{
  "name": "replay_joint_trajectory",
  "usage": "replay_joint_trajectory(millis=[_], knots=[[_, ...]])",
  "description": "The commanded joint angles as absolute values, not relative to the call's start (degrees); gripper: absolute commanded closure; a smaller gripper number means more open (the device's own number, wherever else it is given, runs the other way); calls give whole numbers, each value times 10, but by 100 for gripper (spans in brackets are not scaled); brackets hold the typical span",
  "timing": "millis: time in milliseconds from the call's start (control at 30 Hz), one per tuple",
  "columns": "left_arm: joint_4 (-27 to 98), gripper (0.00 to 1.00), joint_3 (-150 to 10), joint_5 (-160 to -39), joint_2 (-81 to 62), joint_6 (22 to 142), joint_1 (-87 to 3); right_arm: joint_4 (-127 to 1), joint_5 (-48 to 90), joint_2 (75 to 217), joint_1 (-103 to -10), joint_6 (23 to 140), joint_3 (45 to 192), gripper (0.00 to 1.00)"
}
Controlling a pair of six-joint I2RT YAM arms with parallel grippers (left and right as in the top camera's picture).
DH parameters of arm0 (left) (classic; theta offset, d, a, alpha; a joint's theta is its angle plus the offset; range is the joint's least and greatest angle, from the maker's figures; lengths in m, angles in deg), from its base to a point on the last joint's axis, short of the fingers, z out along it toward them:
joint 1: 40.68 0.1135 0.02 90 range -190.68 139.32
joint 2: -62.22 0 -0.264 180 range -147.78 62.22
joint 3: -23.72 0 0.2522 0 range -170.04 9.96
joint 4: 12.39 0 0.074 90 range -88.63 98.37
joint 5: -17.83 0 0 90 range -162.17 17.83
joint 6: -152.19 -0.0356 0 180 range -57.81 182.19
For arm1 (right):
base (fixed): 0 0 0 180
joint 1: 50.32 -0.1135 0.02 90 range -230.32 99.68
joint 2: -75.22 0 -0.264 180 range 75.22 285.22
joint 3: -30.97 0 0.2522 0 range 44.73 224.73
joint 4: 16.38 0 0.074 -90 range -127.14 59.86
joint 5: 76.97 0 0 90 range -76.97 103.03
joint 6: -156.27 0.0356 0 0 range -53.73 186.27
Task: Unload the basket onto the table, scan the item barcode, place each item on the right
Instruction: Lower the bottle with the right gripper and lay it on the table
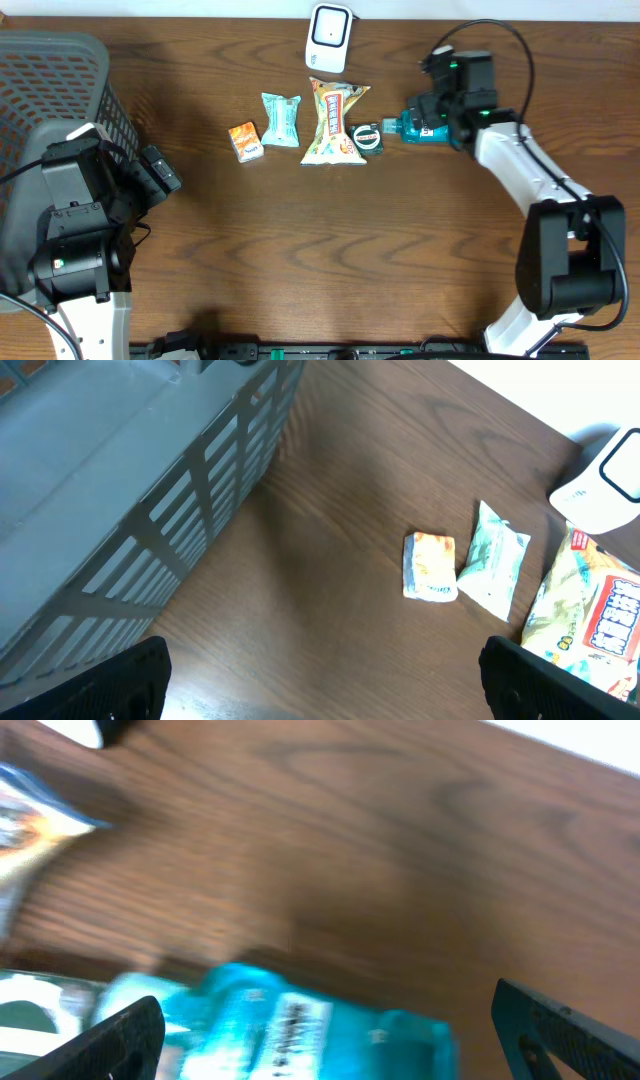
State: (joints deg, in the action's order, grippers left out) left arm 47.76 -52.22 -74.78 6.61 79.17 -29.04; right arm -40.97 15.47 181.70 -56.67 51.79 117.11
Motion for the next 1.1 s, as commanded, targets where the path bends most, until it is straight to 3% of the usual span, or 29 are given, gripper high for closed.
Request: replay_joint_trajectory(millis=[0, 200, 567, 1067], knots=[[478, 2, -525, -741, 65, 797, -287, -397, 245, 1838, -536, 438, 1181, 1], [478, 2, -525, -741, 65, 797, -287, -369, 357, 1888, -516, 402, 1181, 1], [478, 2, -525, -741, 65, 797, -287, -370, 357, 1929, -517, 397, 1181, 1], [478, 2, -525, -741, 65, 797, -287, -593, 342, 1771, -521, 409, 1181, 1]])
